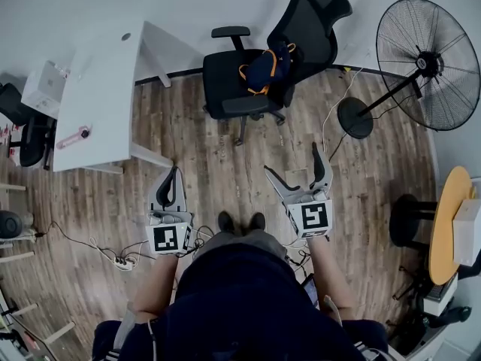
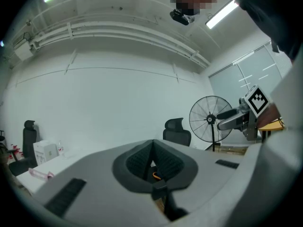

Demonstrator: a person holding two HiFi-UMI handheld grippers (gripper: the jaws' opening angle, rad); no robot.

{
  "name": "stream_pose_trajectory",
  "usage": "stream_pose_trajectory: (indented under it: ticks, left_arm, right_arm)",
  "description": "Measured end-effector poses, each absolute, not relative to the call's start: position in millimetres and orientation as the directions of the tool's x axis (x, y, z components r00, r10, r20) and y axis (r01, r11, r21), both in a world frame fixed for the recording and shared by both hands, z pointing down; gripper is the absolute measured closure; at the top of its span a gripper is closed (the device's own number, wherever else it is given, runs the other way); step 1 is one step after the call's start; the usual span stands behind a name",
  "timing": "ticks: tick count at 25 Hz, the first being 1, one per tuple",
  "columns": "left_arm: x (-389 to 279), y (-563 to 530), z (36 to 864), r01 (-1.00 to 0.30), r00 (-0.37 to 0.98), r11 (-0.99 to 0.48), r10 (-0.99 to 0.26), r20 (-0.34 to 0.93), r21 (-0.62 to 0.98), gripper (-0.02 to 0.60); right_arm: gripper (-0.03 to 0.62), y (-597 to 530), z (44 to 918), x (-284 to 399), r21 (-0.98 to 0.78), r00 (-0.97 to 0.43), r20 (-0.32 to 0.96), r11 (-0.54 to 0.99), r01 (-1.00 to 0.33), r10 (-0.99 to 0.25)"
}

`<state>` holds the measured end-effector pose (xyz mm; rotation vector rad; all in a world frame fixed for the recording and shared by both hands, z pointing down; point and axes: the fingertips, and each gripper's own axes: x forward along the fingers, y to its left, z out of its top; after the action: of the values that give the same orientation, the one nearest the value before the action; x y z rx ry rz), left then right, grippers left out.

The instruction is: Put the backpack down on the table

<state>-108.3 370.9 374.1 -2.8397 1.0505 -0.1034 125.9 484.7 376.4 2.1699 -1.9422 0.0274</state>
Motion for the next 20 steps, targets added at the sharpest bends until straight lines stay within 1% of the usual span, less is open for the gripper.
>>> stream_pose_trajectory:
  ticks: [1, 5, 12, 20]
  left_arm:
    - [-109.0, 367.8, 374.2, -0.642, 0.760, -0.756, -0.649, 0.023, -0.127, 0.578]
    - [-115.6, 357.1, 373.6, -0.631, 0.771, -0.766, -0.637, 0.010, -0.122, 0.578]
    - [-123.7, 334.4, 374.8, -0.606, 0.793, -0.787, -0.610, -0.002, -0.118, 0.578]
    - [-101.7, 305.4, 375.2, -0.597, 0.799, -0.795, -0.601, -0.002, -0.107, 0.578]
  right_arm:
    - [0.055, 481.1, 376.2, 125.0, 0.161, 0.124, 0.165, -0.097, -0.982, -0.978]
    - [0.046, 468.8, 376.8, 119.0, 0.168, 0.137, 0.165, -0.110, -0.980, -0.977]
    - [0.042, 442.6, 377.6, 117.8, 0.159, 0.163, 0.153, -0.138, -0.978, -0.975]
    - [0.043, 407.6, 387.3, 140.3, 0.145, 0.171, 0.161, -0.148, -0.978, -0.972]
